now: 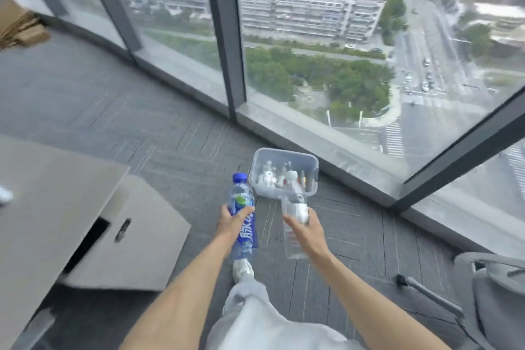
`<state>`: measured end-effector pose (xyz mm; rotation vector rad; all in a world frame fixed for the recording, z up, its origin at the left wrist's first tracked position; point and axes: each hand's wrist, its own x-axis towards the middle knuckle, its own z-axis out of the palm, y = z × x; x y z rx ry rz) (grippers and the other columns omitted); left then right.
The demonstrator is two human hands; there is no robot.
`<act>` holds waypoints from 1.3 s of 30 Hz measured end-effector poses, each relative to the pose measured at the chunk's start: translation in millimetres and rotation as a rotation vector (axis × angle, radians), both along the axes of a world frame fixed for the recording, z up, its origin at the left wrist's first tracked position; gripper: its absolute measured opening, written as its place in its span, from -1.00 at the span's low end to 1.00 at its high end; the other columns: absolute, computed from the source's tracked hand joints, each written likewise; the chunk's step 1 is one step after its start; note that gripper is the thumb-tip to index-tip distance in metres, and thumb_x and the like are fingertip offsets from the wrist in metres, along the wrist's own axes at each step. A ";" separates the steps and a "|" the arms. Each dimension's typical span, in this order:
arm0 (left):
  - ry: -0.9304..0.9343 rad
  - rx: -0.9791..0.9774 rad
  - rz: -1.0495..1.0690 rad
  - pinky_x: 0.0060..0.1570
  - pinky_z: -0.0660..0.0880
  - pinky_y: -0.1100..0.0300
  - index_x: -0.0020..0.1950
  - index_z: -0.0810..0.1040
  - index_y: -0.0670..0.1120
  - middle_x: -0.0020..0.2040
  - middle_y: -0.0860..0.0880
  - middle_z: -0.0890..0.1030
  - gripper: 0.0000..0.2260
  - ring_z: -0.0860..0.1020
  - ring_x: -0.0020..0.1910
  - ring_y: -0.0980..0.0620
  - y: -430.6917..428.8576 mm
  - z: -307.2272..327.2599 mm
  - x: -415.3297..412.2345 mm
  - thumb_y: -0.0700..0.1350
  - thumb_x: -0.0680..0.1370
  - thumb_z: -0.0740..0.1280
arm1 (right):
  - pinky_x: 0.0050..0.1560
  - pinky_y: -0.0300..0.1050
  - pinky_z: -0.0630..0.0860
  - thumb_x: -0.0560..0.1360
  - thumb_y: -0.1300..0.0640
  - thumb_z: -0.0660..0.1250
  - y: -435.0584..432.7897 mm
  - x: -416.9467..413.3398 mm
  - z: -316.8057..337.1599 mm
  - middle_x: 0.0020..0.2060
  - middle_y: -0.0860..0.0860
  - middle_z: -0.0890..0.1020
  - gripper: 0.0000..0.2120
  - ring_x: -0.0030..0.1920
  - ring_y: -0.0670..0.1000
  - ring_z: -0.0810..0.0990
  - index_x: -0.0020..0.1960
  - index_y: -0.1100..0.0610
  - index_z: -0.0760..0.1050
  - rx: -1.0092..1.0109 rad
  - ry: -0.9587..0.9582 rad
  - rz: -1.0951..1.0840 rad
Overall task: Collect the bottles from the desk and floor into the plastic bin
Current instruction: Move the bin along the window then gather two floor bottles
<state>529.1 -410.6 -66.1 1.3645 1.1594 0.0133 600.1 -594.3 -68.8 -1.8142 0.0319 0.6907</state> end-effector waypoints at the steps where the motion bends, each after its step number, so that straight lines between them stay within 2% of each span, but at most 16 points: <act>1: 0.007 -0.008 -0.027 -0.12 0.59 0.04 0.12 0.44 -0.12 0.00 -0.16 0.64 -0.51 0.63 -0.17 -0.08 11.2 -2.9 18.5 0.04 0.33 0.53 | -0.16 -0.13 0.62 0.47 -0.05 0.46 7.4 14.6 -0.4 -0.06 0.02 0.62 -0.63 -0.12 -0.01 0.66 0.18 0.04 0.42 -0.014 0.005 -0.038; 4: -0.003 -0.042 -0.114 -0.27 0.53 0.16 0.14 0.42 -0.16 0.00 -0.18 0.62 -0.57 0.59 -0.23 -0.04 41.9 -9.2 70.6 -0.05 0.40 0.50 | -0.16 -0.15 0.59 0.48 -0.04 0.45 25.8 53.7 1.9 -0.02 0.02 0.62 -0.60 -0.06 0.04 0.67 0.22 0.05 0.41 -0.068 0.032 -0.126; 6: -0.013 -0.044 -0.160 -0.31 0.51 0.18 0.16 0.41 -0.17 0.00 -0.19 0.61 -0.56 0.59 -0.24 -0.03 62.2 -8.6 104.5 -0.05 0.41 0.50 | -0.20 -0.20 0.53 0.49 -0.02 0.44 39.3 78.9 6.0 -0.03 0.00 0.61 -0.61 -0.07 -0.01 0.65 0.23 0.06 0.41 -0.084 0.040 -0.173; 10: 0.021 -0.078 -0.260 -0.25 0.56 0.14 0.18 0.37 -0.14 0.01 -0.18 0.62 -0.52 0.61 -0.21 -0.05 90.0 -13.3 160.5 0.01 0.40 0.50 | -0.27 -0.28 0.43 0.51 0.00 0.42 58.0 121.7 5.5 -0.07 -0.08 0.57 -0.64 -0.14 -0.15 0.56 0.22 0.06 0.39 -0.120 0.067 -0.243; 13: 0.070 -0.069 -0.295 -0.18 0.58 0.10 0.19 0.36 -0.13 0.03 -0.17 0.62 -0.50 0.63 -0.17 -0.06 104.7 -22.3 197.2 0.03 0.40 0.50 | -0.27 -0.26 0.44 0.50 -0.02 0.43 72.0 157.9 -1.9 -0.08 -0.05 0.58 -0.61 -0.14 -0.12 0.57 0.23 0.09 0.40 -0.147 0.090 -0.280; 15: 0.101 -0.064 -0.301 -0.21 0.56 0.13 0.20 0.36 -0.14 0.04 -0.18 0.62 -0.49 0.63 -0.19 -0.04 111.4 -30.4 222.2 0.02 0.40 0.50 | -0.28 -0.27 0.42 0.50 -0.01 0.43 80.3 184.4 -11.7 -0.08 -0.07 0.57 -0.62 -0.14 -0.14 0.55 0.22 0.07 0.40 -0.153 0.113 -0.284; 18: 0.132 -0.056 -0.282 -0.37 0.47 0.23 0.20 0.35 -0.16 -0.05 -0.10 0.60 -0.51 0.59 -0.26 0.04 119.0 -48.8 265.1 -0.01 0.42 0.50 | -0.19 -0.20 0.46 0.49 -0.03 0.44 93.2 229.1 -33.7 -0.07 -0.10 0.59 -0.60 -0.09 -0.13 0.57 0.24 0.04 0.41 -0.155 0.141 -0.299; 20: 0.157 -0.071 -0.268 -0.39 0.46 0.23 0.19 0.34 -0.17 -0.08 -0.08 0.58 -0.51 0.59 -0.27 0.05 123.0 -66.9 296.8 -0.02 0.43 0.49 | -0.09 -0.11 0.48 0.47 -0.03 0.45 100.3 258.7 -55.9 -0.07 -0.10 0.60 -0.58 -0.07 -0.11 0.59 0.25 0.05 0.42 -0.169 0.167 -0.299; 23: 0.196 -0.092 -0.272 -0.33 0.49 0.21 0.16 0.33 -0.14 -0.05 -0.09 0.58 -0.52 0.59 -0.23 0.04 123.9 -104.2 340.1 -0.02 0.42 0.50 | -0.06 -0.09 0.50 0.47 -0.03 0.46 106.0 295.5 -87.7 -0.08 -0.10 0.62 -0.60 -0.08 -0.10 0.60 0.22 0.05 0.43 -0.201 0.201 -0.319; 25: 0.217 -0.109 -0.299 -0.26 0.52 0.18 0.15 0.33 -0.12 -0.01 -0.09 0.59 -0.50 0.60 -0.18 0.02 124.8 -137.6 370.7 0.01 0.40 0.52 | -0.12 -0.13 0.48 0.46 -0.01 0.47 107.6 314.2 -109.8 -0.09 -0.10 0.62 -0.61 -0.09 -0.11 0.60 0.21 0.03 0.44 -0.222 0.218 -0.351; 28: 0.251 -0.143 -0.360 0.04 0.58 0.01 0.19 0.34 -0.08 0.08 -0.08 0.60 -0.36 0.63 -0.03 -0.05 128.8 -203.3 410.8 0.11 0.28 0.56 | -0.15 -0.18 0.48 0.45 -0.01 0.48 108.4 333.1 -152.6 -0.06 -0.08 0.64 -0.60 -0.08 -0.11 0.62 0.22 0.01 0.44 -0.246 0.230 -0.358; 34: 0.370 -0.114 -0.493 0.05 0.48 0.10 0.15 0.28 -0.05 0.15 -0.09 0.54 -0.44 0.56 0.03 -0.06 138.8 -341.7 467.7 0.10 0.36 0.52 | -0.02 -0.09 0.53 0.44 -0.03 0.49 106.1 359.0 -246.4 -0.06 -0.10 0.66 -0.60 -0.05 -0.10 0.63 0.21 -0.05 0.44 -0.292 0.244 -0.398; 37: 0.410 -0.073 -0.531 0.26 0.43 0.04 0.35 0.26 -0.11 0.32 -0.10 0.48 -0.30 0.52 0.23 -0.12 141.5 -383.6 477.3 0.10 0.36 0.52 | -0.04 -0.12 0.52 0.44 -0.03 0.49 103.5 362.9 -273.4 -0.06 -0.14 0.65 -0.62 -0.06 -0.13 0.62 0.20 -0.08 0.44 -0.310 0.258 -0.401; 39: 0.444 -0.045 -0.554 0.31 0.35 0.06 0.47 0.19 -0.15 0.39 -0.11 0.41 -0.19 0.43 0.35 -0.13 145.3 -400.0 476.8 0.14 0.38 0.49 | -0.07 -0.15 0.51 0.44 -0.02 0.49 101.4 364.2 -282.9 -0.08 -0.15 0.65 -0.64 -0.07 -0.16 0.62 0.18 -0.08 0.45 -0.330 0.264 -0.393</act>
